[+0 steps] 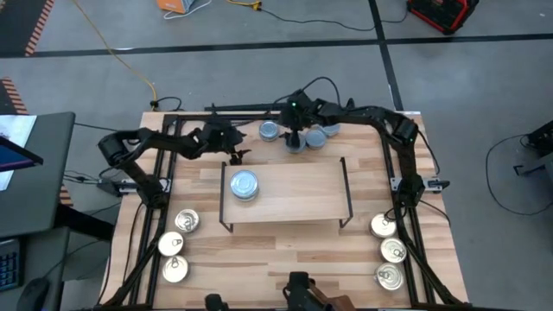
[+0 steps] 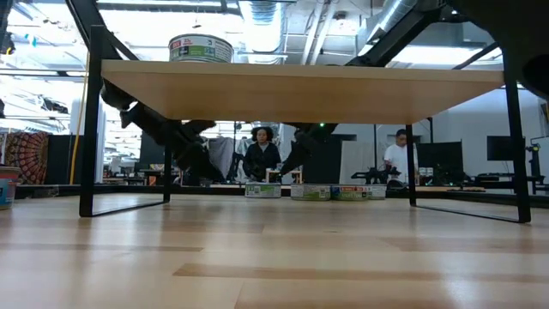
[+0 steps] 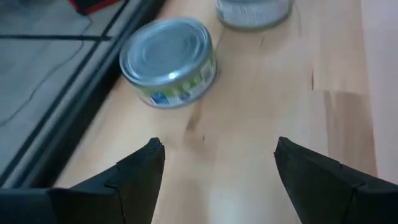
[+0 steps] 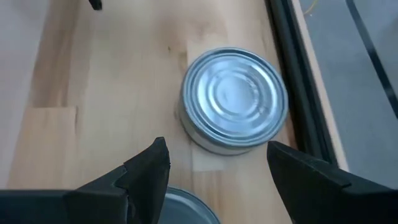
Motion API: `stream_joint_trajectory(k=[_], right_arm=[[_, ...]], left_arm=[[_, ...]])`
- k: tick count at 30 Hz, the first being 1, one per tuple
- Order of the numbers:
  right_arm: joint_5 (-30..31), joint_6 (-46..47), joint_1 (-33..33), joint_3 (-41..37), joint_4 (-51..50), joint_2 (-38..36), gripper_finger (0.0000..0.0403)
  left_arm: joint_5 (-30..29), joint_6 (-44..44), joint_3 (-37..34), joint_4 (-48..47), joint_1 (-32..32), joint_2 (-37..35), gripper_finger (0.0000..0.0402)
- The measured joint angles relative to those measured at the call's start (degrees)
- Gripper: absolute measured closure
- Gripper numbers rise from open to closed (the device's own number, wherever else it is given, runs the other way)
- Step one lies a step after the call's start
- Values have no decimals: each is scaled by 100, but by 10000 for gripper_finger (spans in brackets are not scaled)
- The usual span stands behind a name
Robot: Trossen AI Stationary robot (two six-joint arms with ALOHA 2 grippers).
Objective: Stack canned seafood by type on shelf
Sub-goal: Stack the green tuna can on top of the green tuna can on the shelf
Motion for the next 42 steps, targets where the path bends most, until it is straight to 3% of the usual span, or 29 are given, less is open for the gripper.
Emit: stream_joint_trajectory(k=[4,11,24,33,42], right_arm=[[-1,-71,-7,0,7,4,108],[-136,-262,-7,2,178,4,108],[-331,-229,-84,4,-57,7,108],[-339,-221,-245,5,-36,7,108],[-365,-249,-175,347,-58,595,108]], left_arm=[[-139,0,0,84,-35,236,111],[-404,8,90,1103,-49,635,111],[-585,-532,1459,-442,-16,892,111],[-224,-413,1519,-822,222,892,111],[-195,-168,1519,-1034,223,892,111]])
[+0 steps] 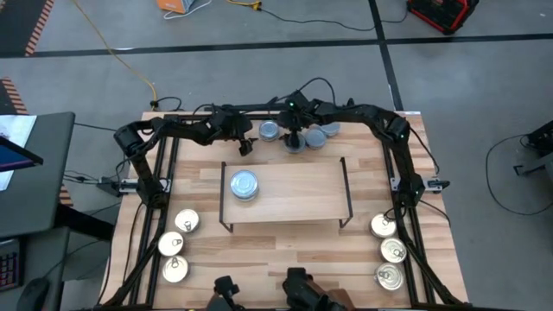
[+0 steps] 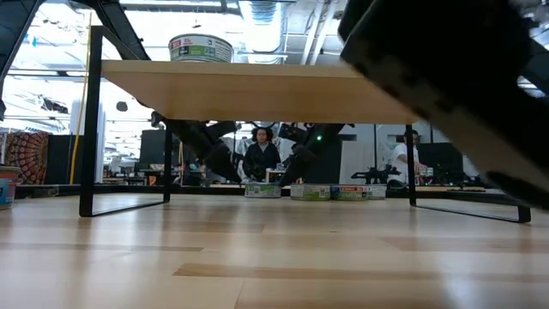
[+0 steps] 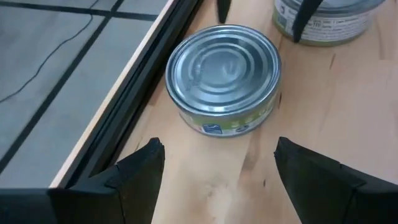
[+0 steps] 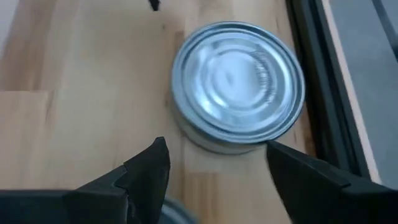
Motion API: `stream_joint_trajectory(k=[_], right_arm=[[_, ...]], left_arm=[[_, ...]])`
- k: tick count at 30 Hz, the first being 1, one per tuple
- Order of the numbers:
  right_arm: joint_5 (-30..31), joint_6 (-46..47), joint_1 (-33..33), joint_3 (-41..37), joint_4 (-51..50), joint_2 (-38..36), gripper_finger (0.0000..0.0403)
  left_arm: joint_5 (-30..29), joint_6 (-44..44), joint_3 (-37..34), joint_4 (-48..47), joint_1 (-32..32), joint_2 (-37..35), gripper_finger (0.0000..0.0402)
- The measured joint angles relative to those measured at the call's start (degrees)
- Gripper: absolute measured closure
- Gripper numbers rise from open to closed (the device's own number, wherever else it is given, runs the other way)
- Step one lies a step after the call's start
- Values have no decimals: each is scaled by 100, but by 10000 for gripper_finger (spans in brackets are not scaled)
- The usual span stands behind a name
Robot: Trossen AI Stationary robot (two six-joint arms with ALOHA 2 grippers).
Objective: Stack canned seafood by type on shelf
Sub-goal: Stack the green tuna can on top of the green tuna can on the shelf
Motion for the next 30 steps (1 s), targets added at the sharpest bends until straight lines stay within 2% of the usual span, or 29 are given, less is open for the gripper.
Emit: stream_joint_trajectory(k=[4,13,18,23,27,30], right_arm=[[-23,15,-24,240,-148,162,108],[28,10,-144,260,-187,166,108],[54,-31,-179,260,-79,166,108],[48,-27,-152,260,-218,166,108],[47,-34,-159,260,-153,164,108],[46,56,-173,260,-45,164,108]], left_arm=[[-55,156,0,-2,10,0,111],[-28,261,-2,280,232,0,111],[48,609,-2,586,274,0,111],[71,346,-2,476,109,0,111],[-238,434,0,417,115,101,111],[-250,-5,184,192,255,320,111]])
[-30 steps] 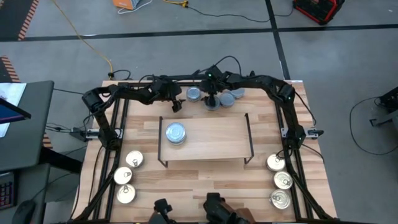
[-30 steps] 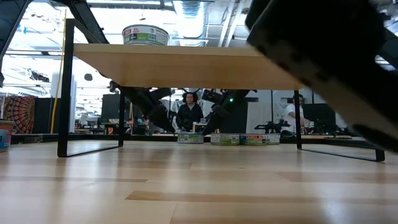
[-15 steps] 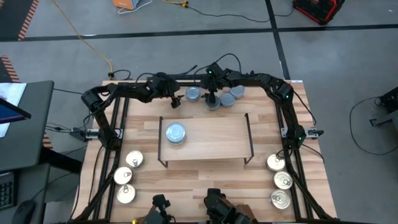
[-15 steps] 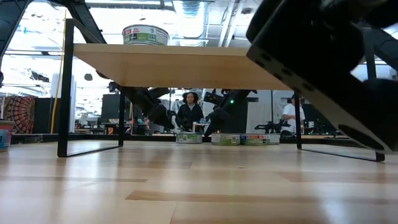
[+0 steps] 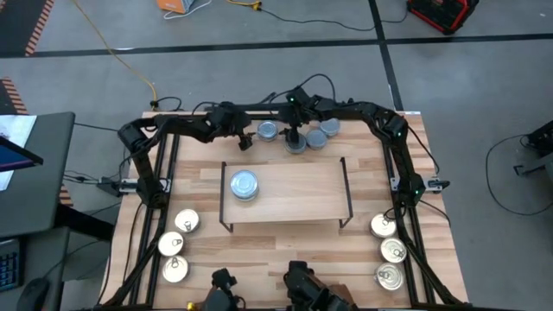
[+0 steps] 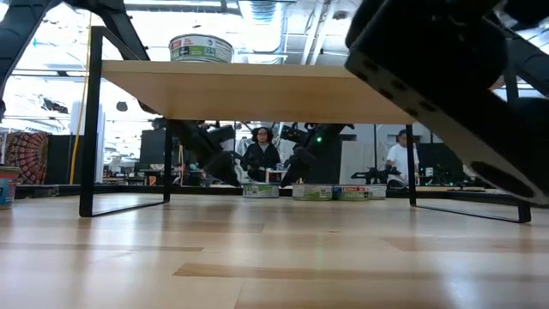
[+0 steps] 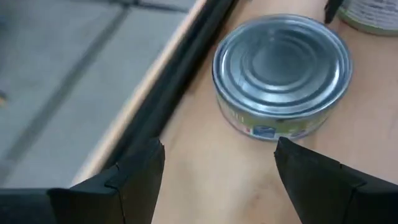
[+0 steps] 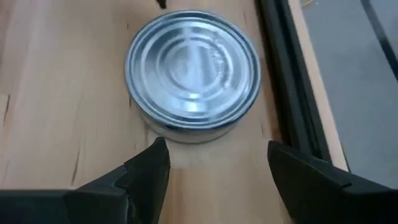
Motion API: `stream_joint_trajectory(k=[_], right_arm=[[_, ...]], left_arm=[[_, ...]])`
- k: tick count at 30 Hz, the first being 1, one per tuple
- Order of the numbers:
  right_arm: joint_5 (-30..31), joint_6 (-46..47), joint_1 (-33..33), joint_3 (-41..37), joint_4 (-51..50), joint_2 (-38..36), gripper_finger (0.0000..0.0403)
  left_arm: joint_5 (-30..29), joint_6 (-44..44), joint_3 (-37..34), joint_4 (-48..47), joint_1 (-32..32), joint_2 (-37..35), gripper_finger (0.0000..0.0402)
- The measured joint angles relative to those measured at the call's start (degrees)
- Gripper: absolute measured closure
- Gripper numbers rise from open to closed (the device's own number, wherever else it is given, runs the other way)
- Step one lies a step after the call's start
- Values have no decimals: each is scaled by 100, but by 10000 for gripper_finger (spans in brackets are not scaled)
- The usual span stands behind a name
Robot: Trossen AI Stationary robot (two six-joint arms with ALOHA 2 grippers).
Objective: Stack canned seafood by type on shelf
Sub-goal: Stack the green tuna can on top of the green tuna can on the shelf
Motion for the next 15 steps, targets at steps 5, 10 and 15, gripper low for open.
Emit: stream_joint_trajectory(k=[5,10,15], right_arm=[[2,-67,2,-4,-99,0,108],[0,-41,8,-4,-137,0,108],[-7,-41,-49,-4,-130,0,108]], left_arm=[[91,69,267,-352,-94,261,111],[-2,333,342,-493,-67,246,111],[231,289,445,-562,14,359,111]])
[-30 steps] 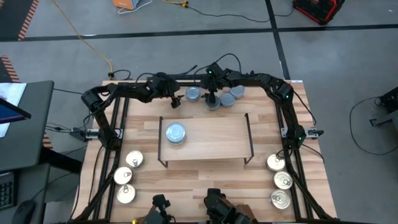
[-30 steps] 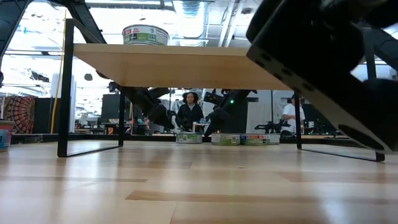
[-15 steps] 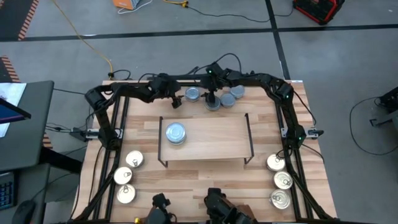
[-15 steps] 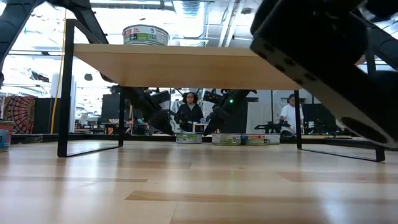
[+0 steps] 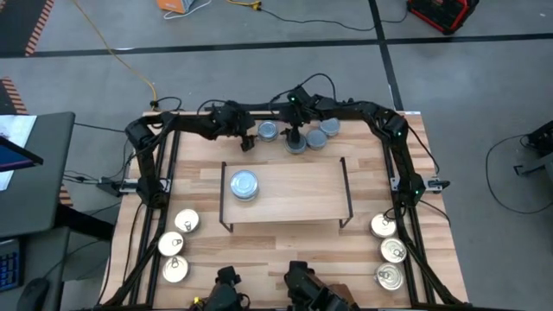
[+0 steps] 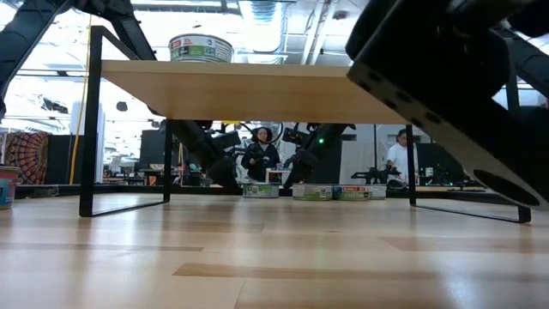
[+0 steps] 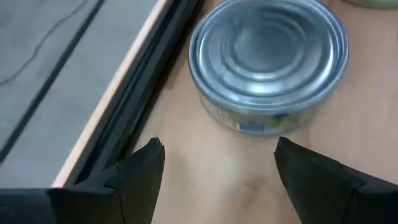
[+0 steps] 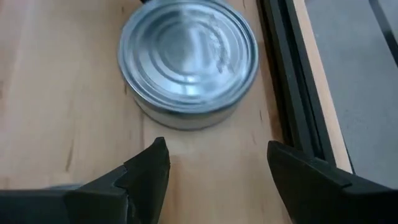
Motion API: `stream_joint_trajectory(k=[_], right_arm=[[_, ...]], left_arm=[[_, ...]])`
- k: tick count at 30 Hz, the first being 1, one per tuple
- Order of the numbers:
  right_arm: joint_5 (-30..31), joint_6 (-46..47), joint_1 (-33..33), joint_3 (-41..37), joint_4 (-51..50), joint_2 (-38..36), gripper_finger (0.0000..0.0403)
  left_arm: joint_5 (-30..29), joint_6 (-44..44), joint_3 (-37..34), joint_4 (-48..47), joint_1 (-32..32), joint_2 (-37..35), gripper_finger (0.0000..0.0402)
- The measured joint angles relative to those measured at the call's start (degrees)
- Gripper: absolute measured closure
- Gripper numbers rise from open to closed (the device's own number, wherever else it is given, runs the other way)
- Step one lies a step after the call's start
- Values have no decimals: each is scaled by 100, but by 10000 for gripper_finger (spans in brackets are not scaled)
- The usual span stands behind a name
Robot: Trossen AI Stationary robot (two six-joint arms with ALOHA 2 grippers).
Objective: Stack canned seafood by type on shelf
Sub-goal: Stack the green tuna can on top of the green tuna can on the shelf
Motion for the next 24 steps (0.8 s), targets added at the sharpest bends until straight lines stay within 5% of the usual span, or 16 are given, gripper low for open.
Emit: stream_joint_trajectory(k=[24], right_arm=[[-139,-286,421,0,151,-8,108]], left_arm=[[319,533,718,-607,-409,443,111]])
